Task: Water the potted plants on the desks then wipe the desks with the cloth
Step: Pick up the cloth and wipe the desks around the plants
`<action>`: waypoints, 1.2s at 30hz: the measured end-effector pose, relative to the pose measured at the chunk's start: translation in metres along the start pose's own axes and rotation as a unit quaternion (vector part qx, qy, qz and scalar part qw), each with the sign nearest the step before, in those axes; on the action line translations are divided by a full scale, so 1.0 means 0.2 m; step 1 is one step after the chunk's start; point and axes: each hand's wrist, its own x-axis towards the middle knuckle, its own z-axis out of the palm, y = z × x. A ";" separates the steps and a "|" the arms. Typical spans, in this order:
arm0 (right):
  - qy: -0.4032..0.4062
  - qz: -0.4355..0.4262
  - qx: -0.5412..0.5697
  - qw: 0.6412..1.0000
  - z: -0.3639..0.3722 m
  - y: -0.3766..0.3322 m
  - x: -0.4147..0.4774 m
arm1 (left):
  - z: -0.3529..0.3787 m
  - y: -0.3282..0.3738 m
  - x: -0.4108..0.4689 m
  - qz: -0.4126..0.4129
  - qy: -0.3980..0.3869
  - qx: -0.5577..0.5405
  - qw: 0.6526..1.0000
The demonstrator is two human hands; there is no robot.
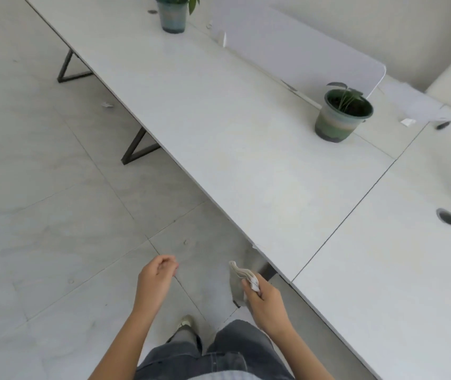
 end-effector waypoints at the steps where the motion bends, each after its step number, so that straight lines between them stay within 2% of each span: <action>1: 0.008 0.010 0.003 1.000 -0.01 -0.02 0.02 | 0.03 -0.01 0.04 -0.007 -0.023 0.006 1.000; 4: 0.033 0.035 0.027 0.999 -0.07 -0.09 0.10 | 0.11 0.04 0.17 -0.015 -0.073 0.027 0.997; 11: 0.129 0.048 0.137 0.981 -0.32 -0.23 0.49 | 0.29 0.36 0.56 0.045 -0.080 0.059 0.994; 16: 0.154 0.072 0.181 0.969 -0.46 -0.30 0.66 | 0.42 0.48 0.70 0.052 -0.093 0.078 0.991; 19: 0.210 0.084 0.225 0.948 -0.56 -0.31 0.72 | 0.48 0.57 0.80 0.064 -0.102 0.101 0.988; 22: 0.279 0.100 0.251 0.922 -0.67 -0.32 0.80 | 0.54 0.68 0.96 0.112 -0.099 0.149 0.977; 25: 0.360 0.115 0.263 0.888 -0.79 -0.31 0.89 | 0.64 0.76 1.18 0.180 -0.086 0.231 0.952; 27: 0.426 0.119 0.264 0.857 -0.87 -0.30 0.95 | 0.72 0.81 1.35 0.221 -0.092 0.302 0.923; 29: 0.478 0.123 0.225 0.840 -0.94 -0.27 1.02 | 0.82 0.87 1.51 0.249 -0.098 0.370 0.890; 30: 0.492 0.116 0.183 0.843 -0.95 -0.25 1.06 | 0.88 0.91 1.58 0.257 -0.102 0.397 0.875; 32: 0.488 0.087 0.009 0.868 -0.93 -0.21 1.16 | 0.98 0.96 1.70 0.268 -0.125 0.440 0.848; 34: 0.369 0.057 -0.208 0.904 -0.84 -0.15 1.29 | 1.06 0.98 1.79 0.283 -0.141 0.471 0.824; 36: 0.187 0.090 -0.295 0.933 -0.71 -0.14 1.41 | 1.11 0.96 1.85 0.298 -0.152 0.503 0.797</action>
